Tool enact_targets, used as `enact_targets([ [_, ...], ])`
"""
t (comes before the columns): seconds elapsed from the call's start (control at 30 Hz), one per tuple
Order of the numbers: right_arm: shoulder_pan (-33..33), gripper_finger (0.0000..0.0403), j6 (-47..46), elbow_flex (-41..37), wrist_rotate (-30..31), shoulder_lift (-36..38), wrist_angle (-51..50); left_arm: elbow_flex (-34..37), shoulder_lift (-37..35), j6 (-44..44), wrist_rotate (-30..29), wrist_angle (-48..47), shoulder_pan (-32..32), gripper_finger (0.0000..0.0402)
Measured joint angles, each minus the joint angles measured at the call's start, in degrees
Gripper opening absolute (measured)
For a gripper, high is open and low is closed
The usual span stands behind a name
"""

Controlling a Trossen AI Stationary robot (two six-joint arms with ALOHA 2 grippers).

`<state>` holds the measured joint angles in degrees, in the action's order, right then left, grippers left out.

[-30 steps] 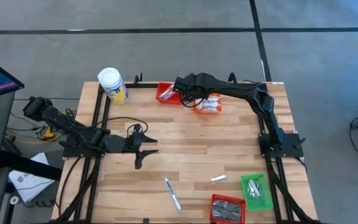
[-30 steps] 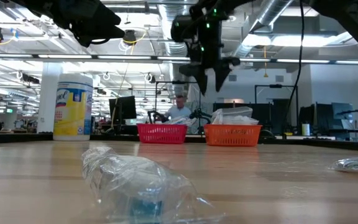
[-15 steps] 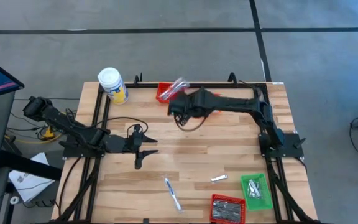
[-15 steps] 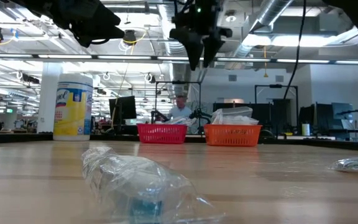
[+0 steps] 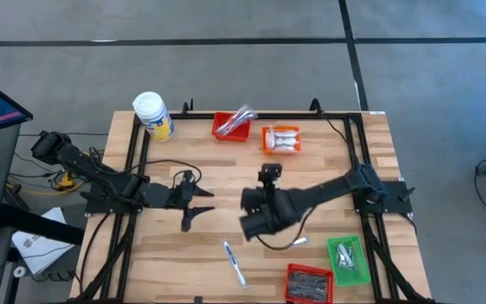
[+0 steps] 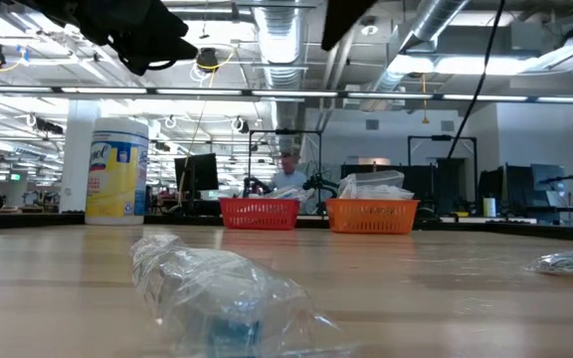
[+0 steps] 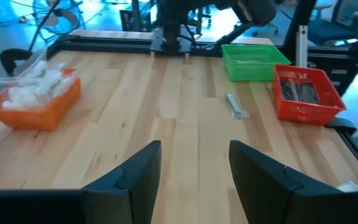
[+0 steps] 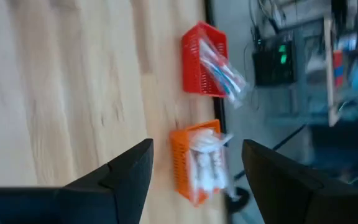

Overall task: Pick & Place Travel size toiletries
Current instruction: Put the blue toothbrush into the top red bin

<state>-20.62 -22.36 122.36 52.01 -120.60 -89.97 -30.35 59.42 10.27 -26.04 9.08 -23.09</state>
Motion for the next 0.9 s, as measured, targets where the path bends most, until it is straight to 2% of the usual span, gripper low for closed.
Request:
enact_targets([
  [0.1, -2.9, 0.0240, 3.7, -0.4, 0.8, 1.0, 0.0, 0.0, 0.0, -1.0, 1.1, 0.1, 0.0, 0.0182],
  [0.23, -5.5, 0.0240, -0.2, -0.2, 2.0, 2.9, -0.1, 0.0, 0.0, -1.0, 1.3, 0.1, 0.0, 0.0182],
  [0.57, -10.1, 0.0240, -0.2, -2.1, 0.6, 7.2, 1.2, 0.0, 0.0, -1.0, 2.6, 0.1, 0.0, 0.0182],
  [0.7, -11.1, 0.0240, -0.2, -8.3, 0.7, 9.0, 4.7, 0.0, 0.0, -1.0, 2.5, 0.1, 0.0, 0.0182],
  [0.9, -10.3, 0.0240, 0.0, -23.5, 0.8, 15.0, 15.3, 0.0, 0.1, -1.0, 2.6, 0.3, 0.0, 0.0182],
])
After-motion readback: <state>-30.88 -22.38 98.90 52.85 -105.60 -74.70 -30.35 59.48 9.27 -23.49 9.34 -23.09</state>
